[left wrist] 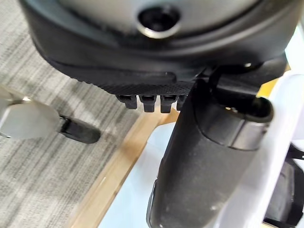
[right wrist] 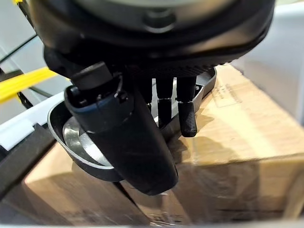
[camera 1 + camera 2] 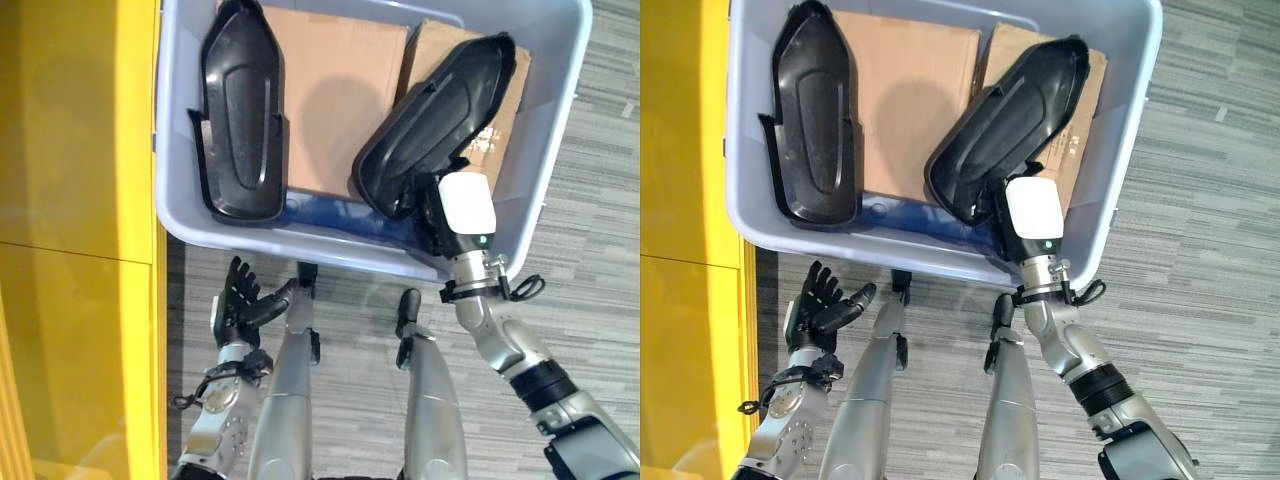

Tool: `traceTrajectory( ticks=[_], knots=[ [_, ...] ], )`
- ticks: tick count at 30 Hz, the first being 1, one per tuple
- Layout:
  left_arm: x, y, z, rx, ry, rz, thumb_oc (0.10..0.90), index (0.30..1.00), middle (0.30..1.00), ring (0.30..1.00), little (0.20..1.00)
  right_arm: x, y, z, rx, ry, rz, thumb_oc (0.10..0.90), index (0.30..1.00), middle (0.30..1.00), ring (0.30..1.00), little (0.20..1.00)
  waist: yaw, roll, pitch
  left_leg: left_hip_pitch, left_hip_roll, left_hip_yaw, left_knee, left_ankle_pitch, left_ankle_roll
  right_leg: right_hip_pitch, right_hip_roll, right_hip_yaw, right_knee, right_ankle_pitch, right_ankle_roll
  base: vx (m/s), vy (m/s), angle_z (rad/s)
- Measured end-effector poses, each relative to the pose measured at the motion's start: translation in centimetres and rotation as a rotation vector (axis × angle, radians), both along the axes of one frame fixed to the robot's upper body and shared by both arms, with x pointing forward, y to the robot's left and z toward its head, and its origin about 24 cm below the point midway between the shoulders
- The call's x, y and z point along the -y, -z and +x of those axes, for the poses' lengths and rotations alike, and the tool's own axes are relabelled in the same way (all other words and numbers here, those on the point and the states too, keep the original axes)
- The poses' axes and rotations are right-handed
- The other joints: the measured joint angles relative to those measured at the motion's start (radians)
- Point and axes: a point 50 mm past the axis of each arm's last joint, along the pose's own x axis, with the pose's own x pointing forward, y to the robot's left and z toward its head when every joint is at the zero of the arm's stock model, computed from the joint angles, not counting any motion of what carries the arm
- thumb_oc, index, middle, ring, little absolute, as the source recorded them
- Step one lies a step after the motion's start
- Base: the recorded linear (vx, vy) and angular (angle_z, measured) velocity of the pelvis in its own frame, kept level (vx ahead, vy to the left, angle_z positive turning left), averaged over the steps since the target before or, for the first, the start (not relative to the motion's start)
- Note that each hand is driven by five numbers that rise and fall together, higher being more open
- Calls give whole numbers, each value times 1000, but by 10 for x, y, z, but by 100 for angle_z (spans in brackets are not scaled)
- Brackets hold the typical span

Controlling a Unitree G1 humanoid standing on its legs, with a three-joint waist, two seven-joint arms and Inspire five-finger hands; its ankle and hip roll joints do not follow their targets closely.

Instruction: Move parts from the plastic box to the shelf.

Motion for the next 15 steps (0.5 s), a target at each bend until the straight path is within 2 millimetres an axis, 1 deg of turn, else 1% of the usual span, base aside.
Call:
traceTrajectory(
  ticks=[4, 8, 13, 15],
  knots=[
    [1, 1, 0, -2, 6, 0, 900, 1000, 1000, 1000, 1000, 9, 5, -1, -27, 21, -39, 400, 300, 300, 300, 300, -1, -1, -1, 13, 0, 0, -2, 1, 2, 15, 0, -1, -3, 1, 1, 0, 0, 0],
    [0, 0, 0, -2, 4, 2, 900, 1000, 1000, 1000, 1000, 20, 14, -4, -80, 47, -108, 400, 300, 300, 300, 300, -1, -2, -1, 39, 0, 0, -3, 4, 8, 42, 1, -2, -7, 1, 2, 0, 0, 0],
    [0, 1, 1, -4, 15, 6, 900, 1000, 1000, 1000, 1000, 39, 17, -8, -143, 71, -229, 400, 300, 300, 300, 300, 2, -4, 0, 87, 0, 1, -8, 4, 11, 94, 1, -4, -19, 3, 5, 0, 0, 0],
    [0, 1, 1, 0, 24, 7, 900, 1000, 1000, 1000, 1000, 43, 19, -9, -156, 78, -245, 400, 300, 300, 300, 300, 3, -4, 0, 97, 0, 1, -9, 4, 11, 103, 1, -4, -21, 3, 5, 0, 0, 0]
  ],
)
